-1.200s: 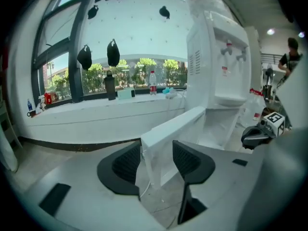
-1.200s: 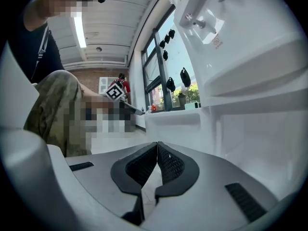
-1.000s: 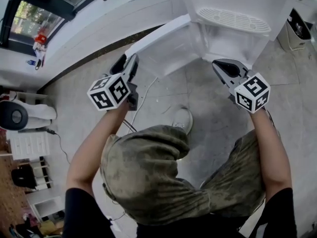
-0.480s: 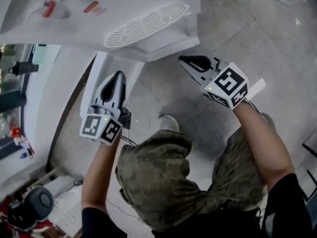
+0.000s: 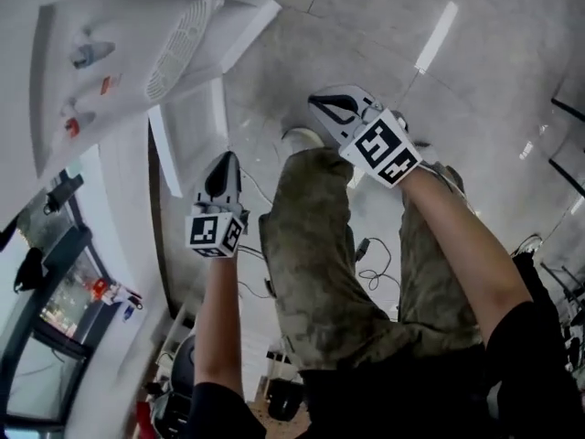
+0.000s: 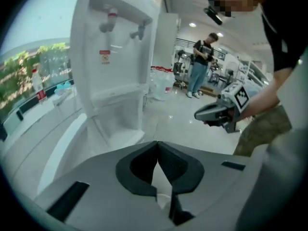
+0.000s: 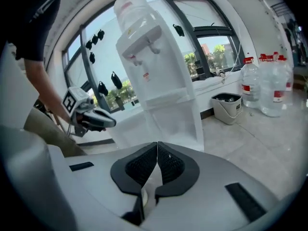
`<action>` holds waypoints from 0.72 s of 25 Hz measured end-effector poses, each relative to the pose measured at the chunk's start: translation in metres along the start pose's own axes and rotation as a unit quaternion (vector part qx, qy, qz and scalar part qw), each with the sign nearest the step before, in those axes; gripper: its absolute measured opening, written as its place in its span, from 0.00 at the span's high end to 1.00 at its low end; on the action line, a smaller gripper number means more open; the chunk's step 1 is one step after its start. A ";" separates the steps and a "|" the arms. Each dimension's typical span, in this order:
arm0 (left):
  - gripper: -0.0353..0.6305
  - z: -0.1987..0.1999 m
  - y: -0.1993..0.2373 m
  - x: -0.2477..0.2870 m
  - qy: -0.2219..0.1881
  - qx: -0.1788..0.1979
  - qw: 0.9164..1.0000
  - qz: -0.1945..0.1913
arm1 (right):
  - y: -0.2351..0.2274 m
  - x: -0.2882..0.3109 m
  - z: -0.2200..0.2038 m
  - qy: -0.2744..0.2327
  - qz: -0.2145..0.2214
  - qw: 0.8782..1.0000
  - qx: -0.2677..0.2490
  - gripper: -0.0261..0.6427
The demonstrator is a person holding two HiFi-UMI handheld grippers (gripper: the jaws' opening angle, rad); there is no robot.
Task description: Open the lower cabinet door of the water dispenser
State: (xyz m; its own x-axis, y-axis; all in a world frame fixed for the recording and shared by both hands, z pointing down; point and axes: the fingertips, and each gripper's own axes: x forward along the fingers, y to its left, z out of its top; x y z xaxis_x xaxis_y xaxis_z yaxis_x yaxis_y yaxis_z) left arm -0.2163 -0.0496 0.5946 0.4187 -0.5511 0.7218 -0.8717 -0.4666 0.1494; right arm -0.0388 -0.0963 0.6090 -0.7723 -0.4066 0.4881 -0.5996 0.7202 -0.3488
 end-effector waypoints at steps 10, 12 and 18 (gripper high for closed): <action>0.94 0.004 -0.161 -0.106 0.049 -0.103 0.993 -0.003 | 0.094 -0.176 0.012 0.058 -0.020 0.998 0.033 0.96; 0.94 0.019 -0.208 -0.124 0.043 -0.120 0.992 -0.019 | 0.104 -0.202 0.033 0.053 -0.019 0.998 0.026 0.96; 0.94 0.095 -0.295 -0.208 -0.037 -0.148 0.988 -0.014 | 0.130 -0.300 0.113 0.017 -0.007 1.000 -0.005 0.96</action>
State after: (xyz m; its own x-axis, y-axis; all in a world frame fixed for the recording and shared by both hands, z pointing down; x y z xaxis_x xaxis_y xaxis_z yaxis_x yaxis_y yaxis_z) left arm -0.0219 0.1368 0.3366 0.4510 -0.5959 0.6644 -0.8915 -0.2658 0.3667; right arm 0.0917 0.0558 0.3269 -0.7561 -0.3971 0.5203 -0.6082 0.7200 -0.3342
